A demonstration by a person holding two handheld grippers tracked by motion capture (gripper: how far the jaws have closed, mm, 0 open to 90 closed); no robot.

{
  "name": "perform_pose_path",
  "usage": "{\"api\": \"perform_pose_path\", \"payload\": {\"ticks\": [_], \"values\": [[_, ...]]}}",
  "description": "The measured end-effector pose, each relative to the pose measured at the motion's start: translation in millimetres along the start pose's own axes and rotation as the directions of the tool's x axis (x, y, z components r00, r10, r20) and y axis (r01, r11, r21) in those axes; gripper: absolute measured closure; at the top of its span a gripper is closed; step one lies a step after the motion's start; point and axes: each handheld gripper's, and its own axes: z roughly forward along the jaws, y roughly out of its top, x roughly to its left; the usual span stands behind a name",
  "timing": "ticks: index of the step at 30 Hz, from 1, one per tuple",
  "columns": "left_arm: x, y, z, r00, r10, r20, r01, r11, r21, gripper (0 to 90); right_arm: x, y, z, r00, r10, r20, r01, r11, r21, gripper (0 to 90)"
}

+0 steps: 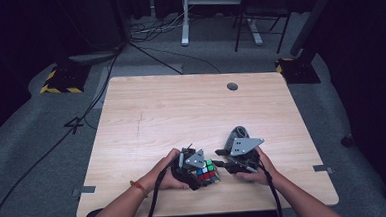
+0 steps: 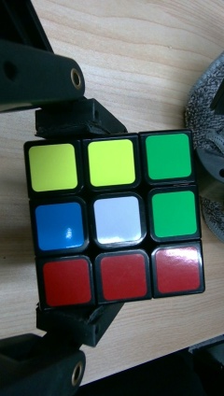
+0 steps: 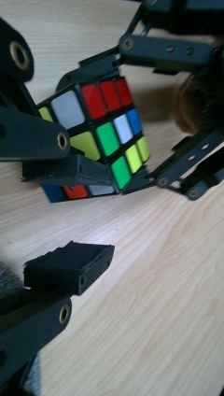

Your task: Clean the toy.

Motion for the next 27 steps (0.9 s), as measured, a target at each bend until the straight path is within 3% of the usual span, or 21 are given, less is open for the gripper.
{"api": "perform_pose_path", "payload": {"ticks": [4, 8, 11, 13, 21, 27], "values": [[-0.6, 1.3, 3.5, 1.0000, 0.001, 0.009, -0.002, 0.9999, 0.017, 26.6, 4.4, 5.9, 2.0, 0.9999, -0.012, 0.003, 0.012, 1.000, -0.010, 59.9], [-1.7, 2.7, 4.5, 0.9998, 0.017, 0.007, -0.017, 0.9998, 0.007, 27.9, 5.6, 8.8, 3.9, 0.9998, -0.012, 0.014, 0.012, 1.000, -0.011, 57.9], [-1.2, 1.3, 4.2, 0.9999, 0.011, 0.006, -0.011, 0.9999, -0.004, 28.8, 4.5, 7.6, -0.1, 1.0000, -0.008, -0.006, 0.008, 1.000, -0.009, 53.7], [-1.4, 0.9, 3.6, 0.9997, 0.022, 0.007, -0.022, 0.9998, -0.005, 29.0, 6.1, 5.4, -3.5, 0.9997, -0.022, -0.012, 0.022, 1.000, 0.013, 51.5], [0.4, -3.1, 1.7, 0.9995, 0.024, 0.020, -0.024, 0.9996, -0.016, 29.0, -2.4, -15.2, -7.5, 0.9979, 0.012, -0.063, -0.006, 0.995, 0.098, 49.8], [0.6, -5.1, 2.9, 0.9993, 0.019, 0.033, -0.018, 0.9991, -0.040, 29.0, 2.0, -9.7, -1.5, 0.9954, 0.014, -0.095, -0.010, 0.999, 0.049, 49.5]]}}
